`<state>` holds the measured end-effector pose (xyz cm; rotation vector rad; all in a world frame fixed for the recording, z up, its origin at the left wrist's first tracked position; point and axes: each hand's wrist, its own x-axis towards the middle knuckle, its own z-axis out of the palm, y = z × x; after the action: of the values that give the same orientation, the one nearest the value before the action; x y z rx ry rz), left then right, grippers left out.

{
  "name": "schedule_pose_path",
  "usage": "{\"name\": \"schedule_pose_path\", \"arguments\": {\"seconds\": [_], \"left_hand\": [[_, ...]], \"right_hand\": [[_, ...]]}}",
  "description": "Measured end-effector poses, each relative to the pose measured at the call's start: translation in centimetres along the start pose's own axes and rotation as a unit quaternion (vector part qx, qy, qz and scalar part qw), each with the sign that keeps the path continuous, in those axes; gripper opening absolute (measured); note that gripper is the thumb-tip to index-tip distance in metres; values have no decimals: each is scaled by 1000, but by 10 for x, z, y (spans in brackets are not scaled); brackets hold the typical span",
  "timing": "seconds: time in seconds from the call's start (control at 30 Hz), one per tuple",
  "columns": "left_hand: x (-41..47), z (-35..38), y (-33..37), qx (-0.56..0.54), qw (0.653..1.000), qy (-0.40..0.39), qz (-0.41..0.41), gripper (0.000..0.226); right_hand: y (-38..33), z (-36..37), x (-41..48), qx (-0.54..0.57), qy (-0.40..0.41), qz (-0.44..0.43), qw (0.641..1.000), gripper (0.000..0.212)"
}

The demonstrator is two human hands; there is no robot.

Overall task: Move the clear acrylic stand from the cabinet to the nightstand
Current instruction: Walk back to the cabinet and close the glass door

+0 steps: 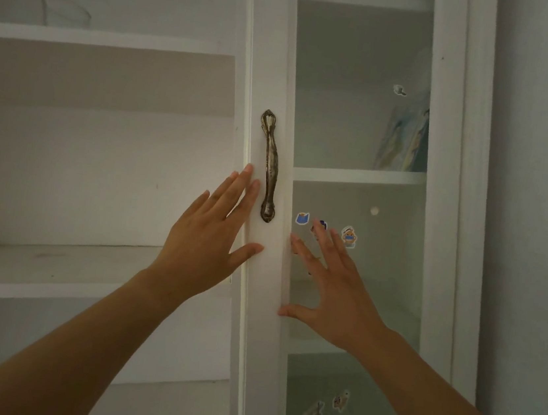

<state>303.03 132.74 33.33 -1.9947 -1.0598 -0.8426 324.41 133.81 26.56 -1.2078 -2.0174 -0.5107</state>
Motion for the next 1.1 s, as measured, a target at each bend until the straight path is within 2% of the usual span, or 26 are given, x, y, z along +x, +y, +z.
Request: {"name": "schedule_pose_path", "arguments": {"seconds": [0.5, 0.73, 1.1], "left_hand": [[11, 31, -18, -34, 999, -13, -2, 85], [13, 38, -23, -39, 999, -12, 2, 83], [15, 47, -26, -49, 999, -11, 1, 92]], "right_hand": [[14, 24, 23, -78, -15, 21, 997, 109], [20, 33, 25, -84, 1, 11, 996, 107], [22, 39, 25, -79, 14, 10, 997, 101]]}}
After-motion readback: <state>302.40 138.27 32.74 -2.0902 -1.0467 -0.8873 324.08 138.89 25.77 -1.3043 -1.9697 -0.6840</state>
